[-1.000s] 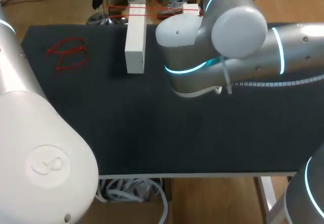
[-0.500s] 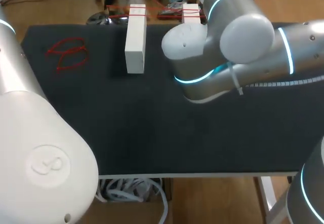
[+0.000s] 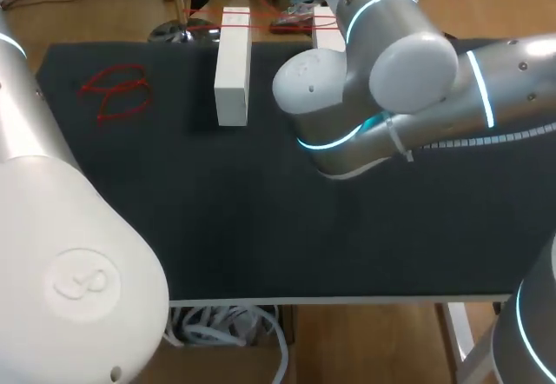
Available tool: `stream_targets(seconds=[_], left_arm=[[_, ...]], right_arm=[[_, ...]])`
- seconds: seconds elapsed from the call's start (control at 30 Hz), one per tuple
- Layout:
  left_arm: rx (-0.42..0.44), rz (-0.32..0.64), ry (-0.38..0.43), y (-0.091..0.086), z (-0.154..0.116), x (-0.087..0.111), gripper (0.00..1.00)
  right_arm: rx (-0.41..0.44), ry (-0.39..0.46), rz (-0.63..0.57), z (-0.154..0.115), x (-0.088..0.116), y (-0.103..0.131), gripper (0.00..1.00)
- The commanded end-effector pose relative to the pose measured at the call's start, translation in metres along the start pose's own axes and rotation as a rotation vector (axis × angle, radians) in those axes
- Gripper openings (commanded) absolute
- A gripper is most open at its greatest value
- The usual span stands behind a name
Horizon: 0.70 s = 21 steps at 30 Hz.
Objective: Grab the tape and strap the tape.
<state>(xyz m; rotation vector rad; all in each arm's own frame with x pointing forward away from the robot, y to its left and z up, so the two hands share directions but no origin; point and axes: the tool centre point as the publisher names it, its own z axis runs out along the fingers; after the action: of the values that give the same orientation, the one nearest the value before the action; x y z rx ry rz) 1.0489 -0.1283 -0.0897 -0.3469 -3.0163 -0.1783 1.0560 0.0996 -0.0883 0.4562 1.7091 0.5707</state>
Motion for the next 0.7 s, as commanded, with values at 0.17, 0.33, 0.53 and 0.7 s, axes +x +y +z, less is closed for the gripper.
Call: stream_targets(seconds=[0.17,0.33,0.53,0.7], left_arm=[[-0.001,0.001,-0.001,0.0003,0.0002,0.0005,0.0],[-0.001,0.001,-0.001,0.0003,0.0002,0.0005,0.0],[-0.001,0.001,-0.001,0.0003,0.0002,0.0005,0.0],[-0.001,0.001,-0.001,0.0003,0.0002,0.0005,0.0]], right_arm=[[0.002,-0.015,-0.004,0.0033,0.0071,0.011,0.0],[-0.039,0.033,0.116,0.0019,0.006,0.0142,0.0],[-0.039,0.033,0.116,0.0019,0.006,0.0142,0.0],[-0.039,0.033,0.116,0.0019,0.006,0.0142,0.0]])
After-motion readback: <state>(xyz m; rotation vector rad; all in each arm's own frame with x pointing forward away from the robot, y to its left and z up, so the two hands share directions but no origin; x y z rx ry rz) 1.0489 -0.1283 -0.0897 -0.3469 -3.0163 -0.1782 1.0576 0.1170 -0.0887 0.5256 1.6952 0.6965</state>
